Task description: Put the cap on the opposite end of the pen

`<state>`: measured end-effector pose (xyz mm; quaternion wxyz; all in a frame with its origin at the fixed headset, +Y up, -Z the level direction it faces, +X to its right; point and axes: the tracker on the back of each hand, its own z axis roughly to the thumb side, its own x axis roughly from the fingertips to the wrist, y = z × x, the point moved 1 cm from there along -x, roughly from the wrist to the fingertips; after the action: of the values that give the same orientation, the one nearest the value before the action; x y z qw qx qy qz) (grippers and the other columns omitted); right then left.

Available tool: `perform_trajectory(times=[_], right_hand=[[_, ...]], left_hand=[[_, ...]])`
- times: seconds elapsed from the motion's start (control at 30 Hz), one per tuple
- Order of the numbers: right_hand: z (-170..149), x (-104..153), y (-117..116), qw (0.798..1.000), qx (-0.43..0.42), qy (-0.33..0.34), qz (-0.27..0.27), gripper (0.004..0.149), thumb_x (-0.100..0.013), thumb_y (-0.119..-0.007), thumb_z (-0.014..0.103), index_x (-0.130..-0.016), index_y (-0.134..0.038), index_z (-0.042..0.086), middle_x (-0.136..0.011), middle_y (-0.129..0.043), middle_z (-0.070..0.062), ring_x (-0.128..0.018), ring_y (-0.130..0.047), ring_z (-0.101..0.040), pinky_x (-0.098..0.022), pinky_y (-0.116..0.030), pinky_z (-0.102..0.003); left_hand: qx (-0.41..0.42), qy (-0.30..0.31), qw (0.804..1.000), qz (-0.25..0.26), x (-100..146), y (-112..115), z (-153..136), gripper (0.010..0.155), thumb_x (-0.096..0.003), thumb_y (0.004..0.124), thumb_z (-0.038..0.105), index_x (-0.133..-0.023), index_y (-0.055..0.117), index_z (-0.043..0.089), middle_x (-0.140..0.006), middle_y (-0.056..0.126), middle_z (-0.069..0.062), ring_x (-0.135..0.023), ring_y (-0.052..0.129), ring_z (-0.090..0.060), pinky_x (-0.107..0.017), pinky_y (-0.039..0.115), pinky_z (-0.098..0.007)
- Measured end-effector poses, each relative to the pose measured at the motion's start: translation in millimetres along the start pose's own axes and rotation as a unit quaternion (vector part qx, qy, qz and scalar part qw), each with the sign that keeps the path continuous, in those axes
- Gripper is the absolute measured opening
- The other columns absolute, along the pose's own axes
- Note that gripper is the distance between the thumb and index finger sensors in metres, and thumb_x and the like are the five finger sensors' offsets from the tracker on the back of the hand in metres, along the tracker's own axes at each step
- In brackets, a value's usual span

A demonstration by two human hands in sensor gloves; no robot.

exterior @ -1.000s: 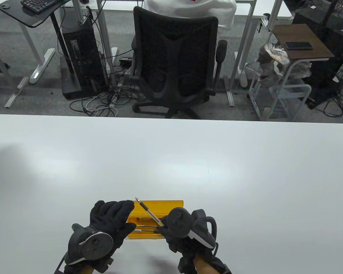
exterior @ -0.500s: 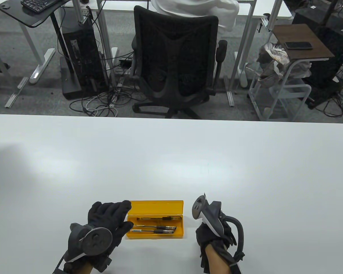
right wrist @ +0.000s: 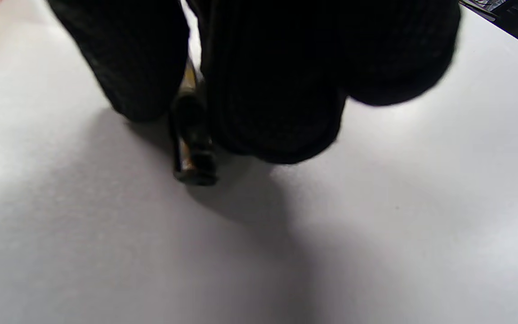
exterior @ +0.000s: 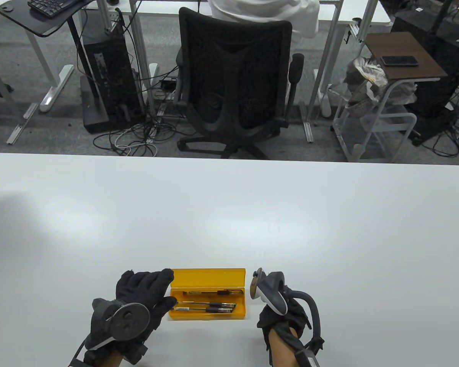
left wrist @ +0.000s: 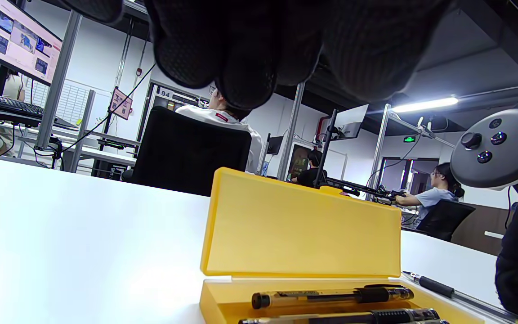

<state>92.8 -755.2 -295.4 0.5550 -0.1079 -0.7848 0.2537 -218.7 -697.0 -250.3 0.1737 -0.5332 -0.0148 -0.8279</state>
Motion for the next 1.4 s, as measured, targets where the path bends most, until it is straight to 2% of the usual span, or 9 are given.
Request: perform_trajectory(times=[0.53, 0.63, 0.7, 0.77, 0.83, 0.9, 1.1, 1.27, 1.4], right_hand=[[-2.9, 3.5, 3.3, 1.0, -0.019, -0.001, 0.002, 0.068, -0.04, -0.089, 0.045, -0.09, -0.081, 0.0, -0.066, -0.102, -0.014, -0.04, -0.106, -0.022, -0.029, -0.089, -0.04], [-6.1, 13.6, 19.3, 0.998, -0.018, -0.014, -0.066, 0.069, -0.04, -0.088, 0.047, -0.091, -0.08, 0.001, -0.067, -0.102, -0.013, -0.042, -0.105, -0.023, -0.03, -0.089, -0.04], [-5.5, 24.1, 31.5, 0.99, -0.04, -0.001, -0.134, 0.066, -0.04, -0.088, 0.047, -0.09, -0.082, 0.004, -0.064, -0.103, -0.011, -0.041, -0.105, -0.022, -0.03, -0.088, -0.04], [1.3, 36.4, 41.3, 0.978, -0.061, 0.035, -0.196, 0.061, -0.039, -0.088, 0.047, -0.087, -0.085, 0.008, -0.06, -0.103, -0.007, -0.04, -0.104, -0.021, -0.03, -0.088, -0.039], [13.7, 44.5, 44.5, 0.969, -0.078, 0.083, -0.218, 0.056, -0.039, -0.088, 0.045, -0.084, -0.087, 0.013, -0.058, -0.103, -0.004, -0.038, -0.104, -0.019, -0.03, -0.088, -0.039], [26.0, 49.1, 44.3, 0.964, -0.089, 0.126, -0.217, 0.05, -0.039, -0.088, 0.043, -0.082, -0.089, 0.017, -0.057, -0.102, -0.003, -0.038, -0.103, -0.018, -0.03, -0.087, -0.039], [62.1, 50.3, 34.5, 0.947, -0.046, 0.23, -0.218, 0.043, -0.039, -0.086, 0.039, -0.079, -0.091, 0.026, -0.065, -0.098, -0.001, -0.047, -0.099, -0.02, -0.039, -0.085, -0.041], [77.8, 42.0, 23.9, 0.953, -0.02, 0.245, -0.177, 0.045, -0.041, -0.081, 0.036, -0.086, -0.086, 0.029, -0.077, -0.091, -0.003, -0.059, -0.094, -0.024, -0.047, -0.081, -0.045], [86.1, 35.8, 13.7, 0.957, 0.001, 0.251, -0.145, 0.05, -0.042, -0.079, 0.037, -0.092, -0.08, 0.03, -0.087, -0.083, -0.006, -0.071, -0.087, -0.028, -0.054, -0.077, -0.049]], left_hand=[[-0.012, -0.014, 0.999, -0.031, -4.3, 8.8, 2.3, 0.065, -0.0505, 0.082, 0.043, -0.107, 0.066, 0.014, -0.097, 0.082, -0.017, -0.087, 0.075, -0.04, -0.069, 0.043, -0.074], [-0.031, -0.02, 0.998, -0.057, -11.4, 20.0, 5.3, 0.058, -0.051, 0.082, 0.042, -0.104, 0.073, 0.02, -0.093, 0.086, -0.016, -0.084, 0.077, -0.04, -0.07, 0.044, -0.073], [-0.064, -0.016, 0.994, -0.091, -16.8, 32.6, 9.0, 0.054, -0.0509, 0.082, 0.043, -0.1, 0.079, 0.022, -0.091, 0.089, -0.015, -0.083, 0.078, -0.04, -0.07, 0.044, -0.073], [-0.122, -0.011, 0.984, -0.127, -21.7, 48.0, 12.5, 0.056, -0.0506, 0.082, 0.044, -0.102, 0.075, 0.024, -0.091, 0.088, -0.015, -0.083, 0.078, -0.039, -0.07, 0.044, -0.073], [-0.16, -0.009, 0.975, -0.151, -23.2, 60.7, 14.5, 0.063, -0.0501, 0.081, 0.047, -0.108, 0.067, 0.025, -0.094, 0.084, -0.016, -0.085, 0.074, -0.04, -0.071, 0.043, -0.073], [-0.178, -0.012, 0.97, -0.164, -24.1, 68.3, 14.9, 0.071, -0.05, 0.079, 0.05, -0.112, 0.058, 0.023, -0.096, 0.08, -0.017, -0.087, 0.071, -0.041, -0.071, 0.042, -0.073], [-0.19, -0.026, 0.963, -0.191, -23.9, 78.3, 10.0, 0.07, -0.0509, 0.075, 0.052, -0.112, 0.058, 0.023, -0.101, 0.075, -0.019, -0.09, 0.066, -0.042, -0.07, 0.038, -0.077], [-0.153, -0.051, 0.959, -0.231, -24.3, 83.6, 2.8, 0.069, -0.0522, 0.069, 0.052, -0.113, 0.048, 0.027, -0.109, 0.062, -0.022, -0.094, 0.054, -0.045, -0.071, 0.03, -0.077], [-0.139, -0.059, 0.959, -0.241, -24.6, 84.5, 0.6, 0.07, -0.0523, 0.068, 0.052, -0.113, 0.045, 0.027, -0.111, 0.059, -0.023, -0.094, 0.052, -0.046, -0.071, 0.029, -0.077]])
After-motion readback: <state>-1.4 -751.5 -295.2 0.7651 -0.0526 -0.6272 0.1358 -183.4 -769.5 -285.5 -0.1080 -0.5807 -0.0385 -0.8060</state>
